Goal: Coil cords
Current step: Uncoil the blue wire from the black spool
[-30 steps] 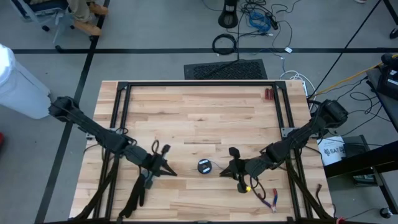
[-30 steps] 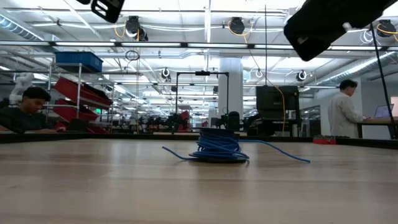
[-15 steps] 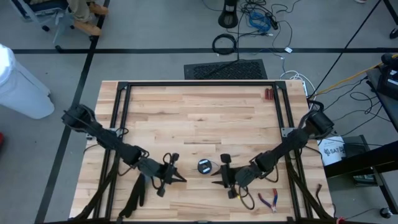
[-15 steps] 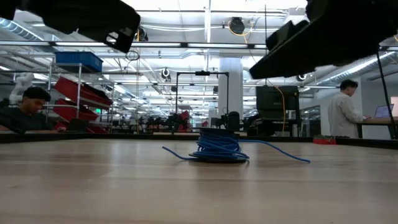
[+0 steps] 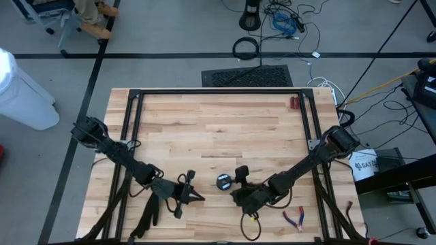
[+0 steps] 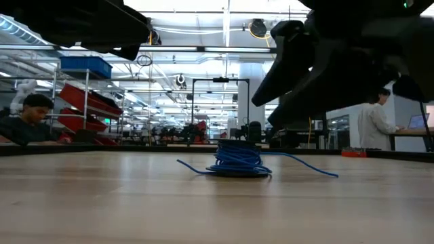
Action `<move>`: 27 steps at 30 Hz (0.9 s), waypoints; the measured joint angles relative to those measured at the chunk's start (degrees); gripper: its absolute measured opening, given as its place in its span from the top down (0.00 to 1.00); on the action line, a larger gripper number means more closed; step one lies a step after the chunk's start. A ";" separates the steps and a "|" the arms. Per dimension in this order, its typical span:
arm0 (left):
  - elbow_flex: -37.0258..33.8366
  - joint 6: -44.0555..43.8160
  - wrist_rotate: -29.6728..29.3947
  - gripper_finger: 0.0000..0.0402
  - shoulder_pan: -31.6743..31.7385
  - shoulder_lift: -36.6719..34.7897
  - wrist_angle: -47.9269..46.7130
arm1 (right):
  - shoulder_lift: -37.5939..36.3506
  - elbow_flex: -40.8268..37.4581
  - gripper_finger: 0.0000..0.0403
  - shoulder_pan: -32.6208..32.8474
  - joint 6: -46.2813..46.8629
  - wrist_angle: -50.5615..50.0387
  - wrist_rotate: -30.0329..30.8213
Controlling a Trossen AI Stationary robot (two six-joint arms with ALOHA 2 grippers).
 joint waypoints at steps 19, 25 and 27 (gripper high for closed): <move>-0.02 -4.07 -2.33 0.97 -0.65 1.01 0.98 | 6.65 0.02 0.45 0.81 -7.66 2.49 7.20; -0.04 -4.04 -2.60 0.97 -1.51 2.89 3.41 | 7.46 0.02 0.50 0.81 -8.15 2.43 10.72; -0.04 -3.91 -3.00 0.97 -1.49 3.02 3.23 | 7.46 0.02 0.52 0.81 -8.72 2.39 11.80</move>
